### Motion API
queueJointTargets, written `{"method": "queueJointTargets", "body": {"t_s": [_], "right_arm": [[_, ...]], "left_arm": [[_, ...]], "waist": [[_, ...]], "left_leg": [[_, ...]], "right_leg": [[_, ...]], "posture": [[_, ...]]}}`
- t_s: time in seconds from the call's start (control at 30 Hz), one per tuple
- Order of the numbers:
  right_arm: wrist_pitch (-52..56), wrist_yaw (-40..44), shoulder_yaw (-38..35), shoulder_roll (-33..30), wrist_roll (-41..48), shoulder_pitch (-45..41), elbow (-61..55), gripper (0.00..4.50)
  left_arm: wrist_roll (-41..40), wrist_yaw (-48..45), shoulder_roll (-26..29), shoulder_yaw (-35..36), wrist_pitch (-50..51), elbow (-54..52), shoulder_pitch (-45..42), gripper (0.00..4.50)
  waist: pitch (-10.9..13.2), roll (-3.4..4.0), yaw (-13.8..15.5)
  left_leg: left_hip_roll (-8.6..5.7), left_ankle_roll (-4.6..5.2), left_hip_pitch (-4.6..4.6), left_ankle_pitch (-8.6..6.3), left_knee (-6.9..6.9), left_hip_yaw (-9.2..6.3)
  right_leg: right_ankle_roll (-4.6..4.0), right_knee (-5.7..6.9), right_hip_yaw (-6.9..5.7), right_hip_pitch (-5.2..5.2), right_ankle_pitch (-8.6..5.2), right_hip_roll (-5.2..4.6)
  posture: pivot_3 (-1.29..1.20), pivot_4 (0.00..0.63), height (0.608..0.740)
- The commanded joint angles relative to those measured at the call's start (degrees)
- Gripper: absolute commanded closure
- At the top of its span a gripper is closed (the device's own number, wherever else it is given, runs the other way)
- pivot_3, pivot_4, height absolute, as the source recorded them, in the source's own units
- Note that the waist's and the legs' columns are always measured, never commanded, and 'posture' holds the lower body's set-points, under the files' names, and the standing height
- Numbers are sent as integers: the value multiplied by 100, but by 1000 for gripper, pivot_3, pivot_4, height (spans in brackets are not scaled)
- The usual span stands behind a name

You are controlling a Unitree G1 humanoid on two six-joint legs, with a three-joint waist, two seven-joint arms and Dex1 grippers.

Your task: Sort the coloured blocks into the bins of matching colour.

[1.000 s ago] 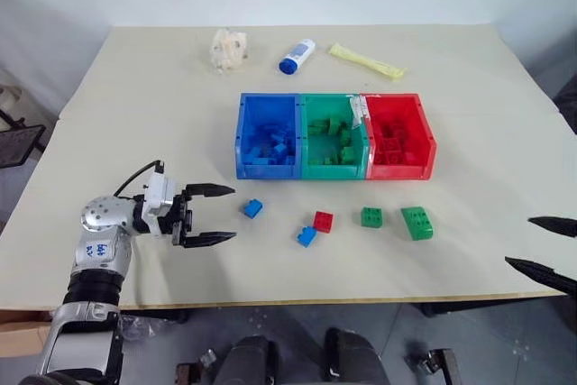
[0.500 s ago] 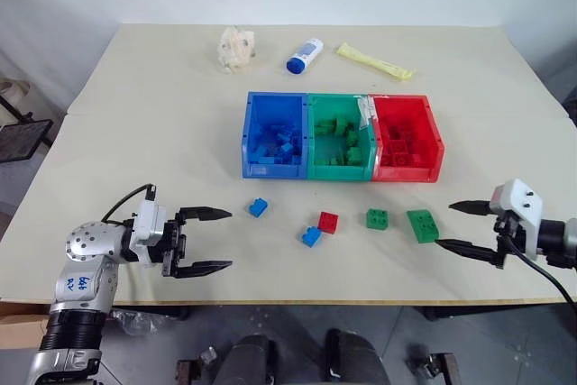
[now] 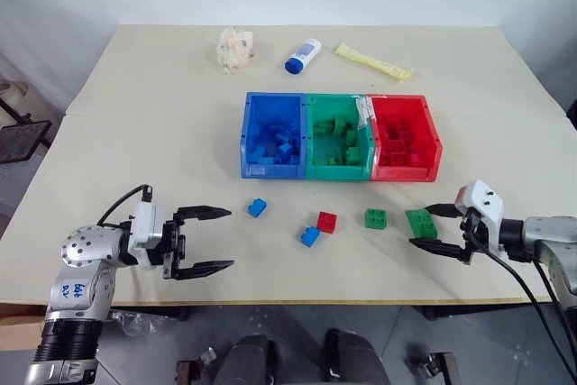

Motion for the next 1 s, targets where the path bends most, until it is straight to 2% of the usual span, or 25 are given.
{"method": "queueJointTargets", "body": {"t_s": [0.03,0.07,0.3,0.33,0.57,0.73,0.83,1.0], "right_arm": [[139,-214,38,64,-90,168,-144,363],[144,-227,22,53,-84,225,-204,542],[123,-490,-179,62,-9,355,-542,2875],[124,-518,-204,66,12,349,-605,3077],[587,-707,-441,16,457,26,-1512,3071],[909,-884,-343,48,586,-696,-1651,3071],[907,-936,227,361,333,-1933,-1105,3071],[481,-826,917,962,-216,-3248,206,3071]], "left_arm": [[-161,49,-9,85,-23,-207,63,0],[-159,56,-13,78,-22,-203,59,0],[-131,62,-24,39,-32,-95,-20,0],[-125,62,-30,33,-35,-65,-51,0],[-39,-20,-122,-51,-132,238,-299,0],[-15,-83,-158,-102,-211,433,-454,0],[20,-148,-178,-135,-299,661,-614,0],[85,-212,-216,-182,-421,933,-823,0]], "waist": [[0,0,-2],[0,0,1],[0,0,11],[0,0,12],[1,1,8],[1,2,1],[2,3,-13],[3,4,-117]], "left_leg": [[0,0,0,0,0,1],[0,0,1,0,0,2],[0,-1,1,0,0,0],[0,-1,1,0,0,0],[-1,-1,-1,0,0,4],[2,-1,-2,0,-1,7],[2,-1,-2,-1,-2,6],[1,0,-4,0,-1,3]], "right_leg": [[0,0,0,0,0,0],[0,0,1,0,0,0],[0,1,1,0,0,1],[0,1,0,0,0,1],[0,2,-3,-5,0,3],[0,2,-14,-8,0,9],[0,1,-14,-9,0,8],[0,12,-17,-13,0,33]], "posture": [[0,150,740],[0,150,740],[0,150,740],[0,150,740],[0,150,740],[0,150,740],[0,150,740],[0,150,740]]}}
